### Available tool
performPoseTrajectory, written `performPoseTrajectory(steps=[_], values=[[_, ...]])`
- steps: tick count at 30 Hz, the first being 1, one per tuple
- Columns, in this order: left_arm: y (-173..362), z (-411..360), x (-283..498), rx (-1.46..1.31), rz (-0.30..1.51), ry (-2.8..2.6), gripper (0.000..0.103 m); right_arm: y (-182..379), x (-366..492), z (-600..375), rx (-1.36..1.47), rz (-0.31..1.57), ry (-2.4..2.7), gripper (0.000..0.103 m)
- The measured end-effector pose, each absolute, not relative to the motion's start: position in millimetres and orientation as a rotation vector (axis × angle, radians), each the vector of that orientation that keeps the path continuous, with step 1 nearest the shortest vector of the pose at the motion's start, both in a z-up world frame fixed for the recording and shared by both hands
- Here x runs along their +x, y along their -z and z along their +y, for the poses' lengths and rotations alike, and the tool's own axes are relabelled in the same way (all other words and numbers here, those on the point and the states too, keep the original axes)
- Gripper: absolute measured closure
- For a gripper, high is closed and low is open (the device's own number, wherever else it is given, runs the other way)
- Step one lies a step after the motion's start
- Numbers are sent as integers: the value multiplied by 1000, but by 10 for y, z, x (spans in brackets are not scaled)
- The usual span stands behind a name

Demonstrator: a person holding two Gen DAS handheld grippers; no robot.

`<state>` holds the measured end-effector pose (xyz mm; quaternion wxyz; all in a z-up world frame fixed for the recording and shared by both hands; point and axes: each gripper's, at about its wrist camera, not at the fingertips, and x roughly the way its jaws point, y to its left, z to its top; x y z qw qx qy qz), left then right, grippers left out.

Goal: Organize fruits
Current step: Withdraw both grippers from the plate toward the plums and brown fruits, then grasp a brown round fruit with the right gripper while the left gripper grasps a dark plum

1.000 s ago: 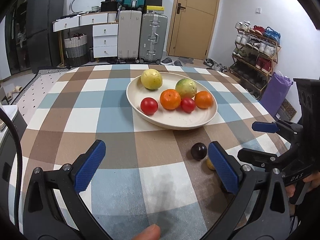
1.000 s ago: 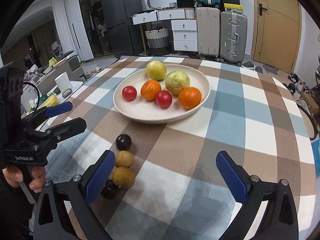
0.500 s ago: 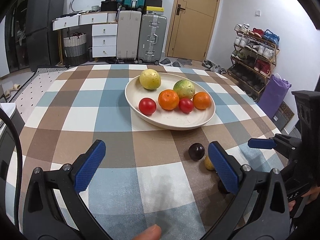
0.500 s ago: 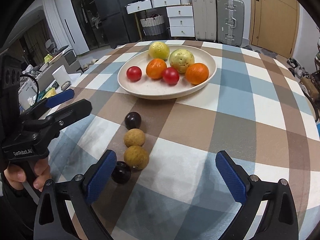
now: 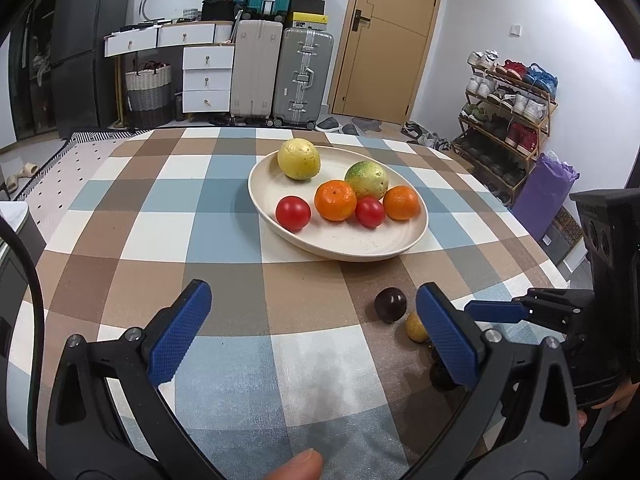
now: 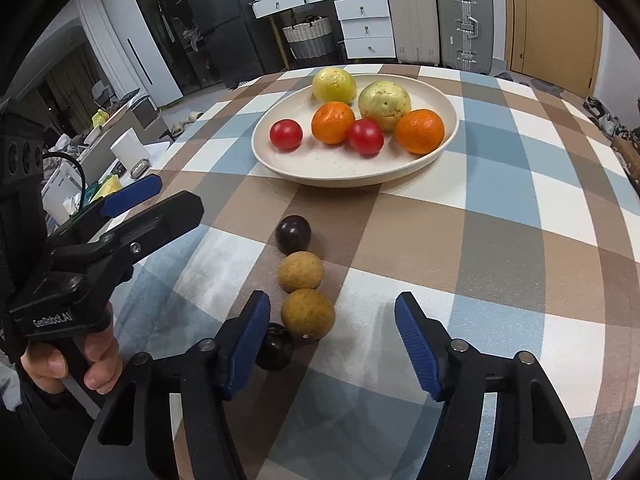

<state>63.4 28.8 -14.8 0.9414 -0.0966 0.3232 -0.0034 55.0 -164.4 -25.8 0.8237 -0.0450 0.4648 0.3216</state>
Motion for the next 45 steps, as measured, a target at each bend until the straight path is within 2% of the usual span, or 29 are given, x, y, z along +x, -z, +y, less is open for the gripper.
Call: performPoseTrajectory(steps=[5,8,13,31,42,45], values=[[159,292,651,-201,666,5,1,253,553,-1640,-50,1011,-719,58],[165,290,660,-203,668,7,1,249,560,-1639,-25,1019,-732,67],[184,281,685,-204,671,14,1,257,548,-1691,30,1028,-730,75],[259,19,574,-203,736,86,1,191,455,-2185,99,960,-724,75],[417,-381,575,-148,861,115,1,161,444,-2363,97,924,-702,75],[414,-471,581,-130,872,127,9,174,459,-2413,109,926,-698,75]])
